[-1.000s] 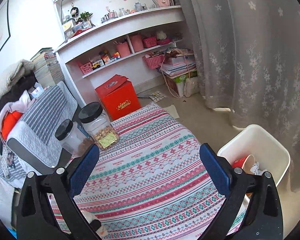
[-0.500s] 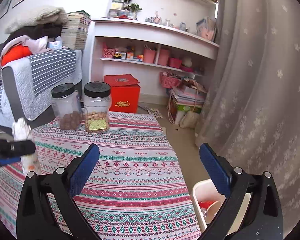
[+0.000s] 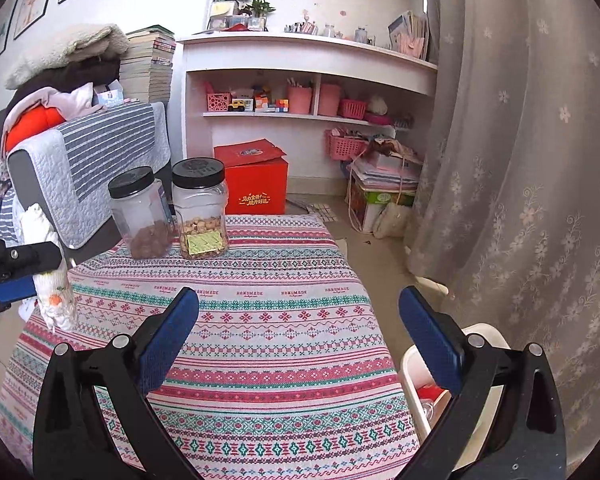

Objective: Collect trash
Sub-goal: 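Carry the tissue over the white bin and open the left gripper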

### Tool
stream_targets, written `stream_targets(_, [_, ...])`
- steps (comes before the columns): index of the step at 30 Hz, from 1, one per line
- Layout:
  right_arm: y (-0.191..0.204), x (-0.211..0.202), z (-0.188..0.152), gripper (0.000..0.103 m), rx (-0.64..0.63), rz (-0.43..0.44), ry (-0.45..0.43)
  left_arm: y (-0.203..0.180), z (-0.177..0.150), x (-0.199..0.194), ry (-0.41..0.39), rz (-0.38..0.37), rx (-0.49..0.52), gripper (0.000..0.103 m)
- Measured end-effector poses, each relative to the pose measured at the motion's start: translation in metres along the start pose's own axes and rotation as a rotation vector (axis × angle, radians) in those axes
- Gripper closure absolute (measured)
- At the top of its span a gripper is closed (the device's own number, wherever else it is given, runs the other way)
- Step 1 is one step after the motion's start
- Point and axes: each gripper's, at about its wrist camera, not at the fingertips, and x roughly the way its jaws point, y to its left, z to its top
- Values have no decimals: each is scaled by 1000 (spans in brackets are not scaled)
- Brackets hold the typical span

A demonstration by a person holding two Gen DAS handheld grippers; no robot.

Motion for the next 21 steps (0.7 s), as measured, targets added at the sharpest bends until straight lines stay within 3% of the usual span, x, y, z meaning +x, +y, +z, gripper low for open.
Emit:
stream_targets(12, [-43, -10, 7, 7, 70, -91, -17, -33, -22, 27, 46, -10, 60, 65])
stream_targets(17, [-86, -21, 13, 7, 176, -168, -34, -59, -33, 35, 55, -29, 113, 65])
stream_targets(21, [-144, -33, 21, 7, 291, -242, -77, -89, -45, 46, 86, -32, 192, 65])
